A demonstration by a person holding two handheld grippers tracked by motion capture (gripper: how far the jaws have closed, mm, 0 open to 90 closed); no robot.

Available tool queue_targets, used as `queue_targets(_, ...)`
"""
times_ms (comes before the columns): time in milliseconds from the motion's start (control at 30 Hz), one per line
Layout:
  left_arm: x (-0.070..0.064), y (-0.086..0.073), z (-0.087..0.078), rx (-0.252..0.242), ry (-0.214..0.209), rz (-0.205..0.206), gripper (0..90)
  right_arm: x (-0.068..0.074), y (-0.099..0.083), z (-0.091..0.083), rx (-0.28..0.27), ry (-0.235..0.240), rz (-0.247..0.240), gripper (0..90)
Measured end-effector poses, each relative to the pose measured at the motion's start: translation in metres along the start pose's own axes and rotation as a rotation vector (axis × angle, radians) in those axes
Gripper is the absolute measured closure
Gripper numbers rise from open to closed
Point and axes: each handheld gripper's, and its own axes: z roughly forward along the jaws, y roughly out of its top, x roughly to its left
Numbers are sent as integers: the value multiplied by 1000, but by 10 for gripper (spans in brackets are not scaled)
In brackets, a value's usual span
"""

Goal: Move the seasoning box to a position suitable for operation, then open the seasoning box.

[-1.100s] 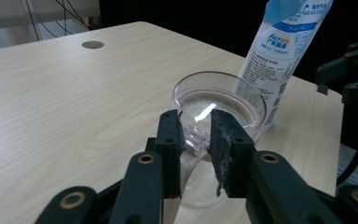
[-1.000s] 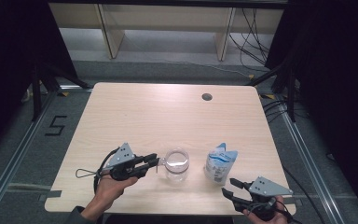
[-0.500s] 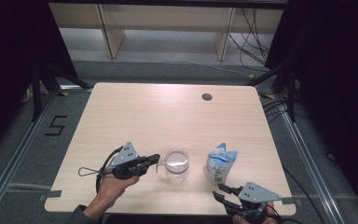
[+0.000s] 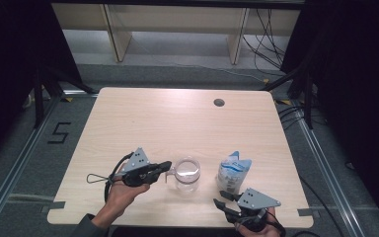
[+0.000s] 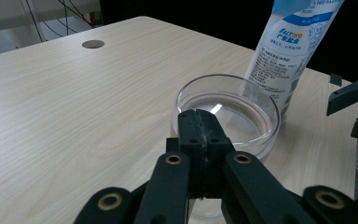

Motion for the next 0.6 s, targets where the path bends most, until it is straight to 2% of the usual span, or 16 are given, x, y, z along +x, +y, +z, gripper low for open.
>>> queue_targets(33,-1,1,0,8,6,-2,893,1,1,1,2,4,1,640)
queue_targets(100,-1,1,2,9,-6,3,893,1,3,4,-14,-22,-24,640)
queue_targets(133,-1,2,3,13,-12,8,893,1,3,5,-10,-24,-21,640)
queue_targets(200,-2,3,3,24,-12,15,893,1,4,9,0,-5,-14,635)
queue_targets(300,-1,3,3,23,-11,11,892,1,5,13,-4,-11,-25,631)
queue_targets(333,-1,3,3,18,-12,3,893,2,5,14,-8,-3,-14,629)
queue_targets(400,0,2,2,16,-9,0,892,2,7,16,-4,-6,-39,626)
queue_targets(533,0,2,2,20,-14,4,892,3,8,18,1,-10,-30,624)
queue_targets(600,-1,2,3,20,-21,4,891,4,8,19,1,3,-20,632)
